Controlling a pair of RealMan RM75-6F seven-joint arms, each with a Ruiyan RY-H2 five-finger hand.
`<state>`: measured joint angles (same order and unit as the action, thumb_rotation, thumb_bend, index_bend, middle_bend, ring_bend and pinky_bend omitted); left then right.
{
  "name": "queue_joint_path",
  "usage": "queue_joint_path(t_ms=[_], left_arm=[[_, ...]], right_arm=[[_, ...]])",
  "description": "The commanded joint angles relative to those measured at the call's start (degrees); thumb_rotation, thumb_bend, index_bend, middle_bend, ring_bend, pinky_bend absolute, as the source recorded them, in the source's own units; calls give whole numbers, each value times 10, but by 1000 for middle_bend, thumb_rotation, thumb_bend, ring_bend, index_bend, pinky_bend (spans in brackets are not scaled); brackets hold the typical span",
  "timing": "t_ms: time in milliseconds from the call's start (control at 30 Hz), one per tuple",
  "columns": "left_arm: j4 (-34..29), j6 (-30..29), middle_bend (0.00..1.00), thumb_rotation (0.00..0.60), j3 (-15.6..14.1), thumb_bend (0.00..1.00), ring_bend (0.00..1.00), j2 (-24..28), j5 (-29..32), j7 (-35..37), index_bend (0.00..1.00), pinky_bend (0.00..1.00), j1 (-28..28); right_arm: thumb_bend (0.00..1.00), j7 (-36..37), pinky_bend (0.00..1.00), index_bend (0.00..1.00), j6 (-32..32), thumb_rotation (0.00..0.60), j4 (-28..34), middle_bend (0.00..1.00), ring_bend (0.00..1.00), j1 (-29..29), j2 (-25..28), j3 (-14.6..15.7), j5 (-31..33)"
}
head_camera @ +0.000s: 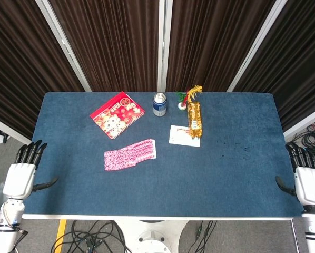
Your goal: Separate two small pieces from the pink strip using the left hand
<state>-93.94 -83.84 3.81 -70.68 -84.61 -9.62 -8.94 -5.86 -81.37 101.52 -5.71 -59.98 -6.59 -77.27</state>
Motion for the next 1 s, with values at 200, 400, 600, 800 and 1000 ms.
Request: queue_joint_path(t_ms=[200, 400, 600, 800, 1000], left_arm=[[-5, -20, 315, 600, 5, 235, 326, -3, -8, -37, 54, 338, 3], [-30, 4, 813, 600, 2, 491, 848, 2, 18, -65, 54, 859, 0], [-36, 27, 871, 600, -12, 600, 905, 2, 19, -68, 54, 892, -4], [-33, 72, 872, 600, -35, 602, 905, -11, 16, -74, 54, 892, -16], [-39, 145, 878, 600, -46, 625, 906, -23, 35, -97, 54, 879, -46]], right_arm=[[209, 5, 0, 0, -8, 600, 2, 0, 0, 5, 5, 1, -4], [209, 8, 0, 0, -5, 600, -2, 0, 0, 5, 4, 3, -3], [209, 8, 0, 0, -2, 600, -4, 0, 0, 4, 3, 3, -1], [209, 6, 0, 0, 0, 600, -7, 0, 0, 5, 1, 5, 2], [209, 6, 0, 0, 1, 600, -4, 0, 0, 2, 5, 0, 5]])
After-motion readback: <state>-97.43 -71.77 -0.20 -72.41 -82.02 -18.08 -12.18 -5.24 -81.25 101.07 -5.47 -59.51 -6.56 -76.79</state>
